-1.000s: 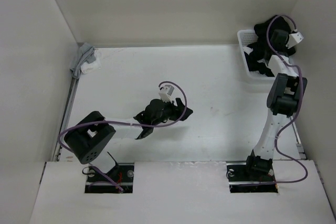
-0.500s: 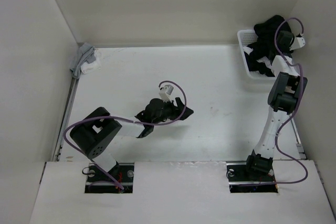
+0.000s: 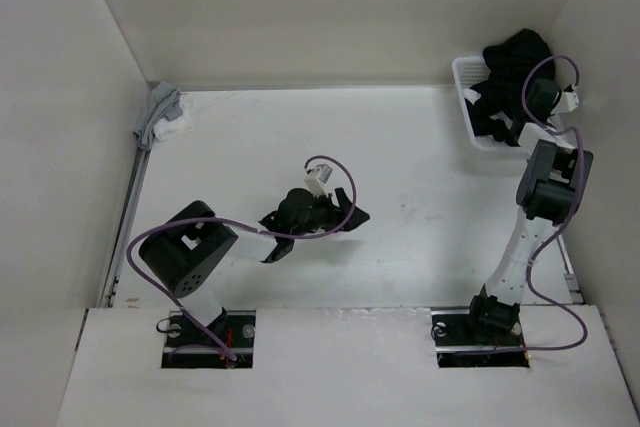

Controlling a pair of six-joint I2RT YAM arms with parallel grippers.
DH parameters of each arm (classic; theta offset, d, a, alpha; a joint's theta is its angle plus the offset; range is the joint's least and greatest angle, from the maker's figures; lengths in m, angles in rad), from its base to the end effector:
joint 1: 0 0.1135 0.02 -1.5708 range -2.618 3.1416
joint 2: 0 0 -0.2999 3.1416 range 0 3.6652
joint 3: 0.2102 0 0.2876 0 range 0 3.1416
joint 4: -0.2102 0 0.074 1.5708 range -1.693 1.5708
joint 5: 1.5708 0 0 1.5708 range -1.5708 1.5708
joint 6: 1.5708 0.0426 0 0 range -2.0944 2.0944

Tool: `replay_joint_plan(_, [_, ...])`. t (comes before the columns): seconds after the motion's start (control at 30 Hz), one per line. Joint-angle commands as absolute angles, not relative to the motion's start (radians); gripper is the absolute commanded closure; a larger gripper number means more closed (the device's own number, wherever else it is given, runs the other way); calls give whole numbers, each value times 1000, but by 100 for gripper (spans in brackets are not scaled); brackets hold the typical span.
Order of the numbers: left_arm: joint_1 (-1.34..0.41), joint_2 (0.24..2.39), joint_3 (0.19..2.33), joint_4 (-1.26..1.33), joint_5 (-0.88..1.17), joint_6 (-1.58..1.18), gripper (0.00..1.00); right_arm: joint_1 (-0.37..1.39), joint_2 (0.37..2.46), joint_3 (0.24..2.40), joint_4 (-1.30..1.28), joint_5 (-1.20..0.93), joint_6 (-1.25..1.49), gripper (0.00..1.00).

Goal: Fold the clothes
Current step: Grab the tank top from the pile

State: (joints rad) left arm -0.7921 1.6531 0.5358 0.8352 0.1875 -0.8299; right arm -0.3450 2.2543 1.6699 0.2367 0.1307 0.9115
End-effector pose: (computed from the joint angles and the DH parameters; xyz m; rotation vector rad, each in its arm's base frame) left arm 0.2283 -0.2427 0.1536 0.1063 2.0566 -1.2520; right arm 0.5499 -0.2035 0.2013 1.2008 1.5029 0.2558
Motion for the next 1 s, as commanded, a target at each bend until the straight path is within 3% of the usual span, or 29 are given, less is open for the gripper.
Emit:
replay_joint_plan(0.0, [-792, 1651, 541, 913, 212, -839, 38, -354, 2099, 1580, 368, 124, 919, 41])
replay_joint_plan(0.23, [-792, 1652, 543, 913, 213, -842, 38, -347, 1985, 1496, 472, 163, 907, 38])
replay_joint_plan(0.53, [-759, 1678, 549, 913, 225, -853, 38, -347, 2245, 1893, 226, 207, 936, 43])
replay_joint_plan(0.8, [-709, 1710, 548, 943, 253, -887, 38, -347, 2365, 2028, 206, 184, 959, 42])
replay_joint_plan(0.9, [-703, 1720, 548, 953, 259, -894, 39, -347, 2391, 2068, 192, 178, 976, 53])
replay_joint_plan(0.93, [-702, 1723, 549, 953, 259, -894, 39, -347, 2398, 2077, 189, 175, 982, 63])
replay_joint_plan(0.97, [-700, 1726, 549, 953, 259, -896, 39, -347, 2398, 2075, 199, 169, 994, 80])
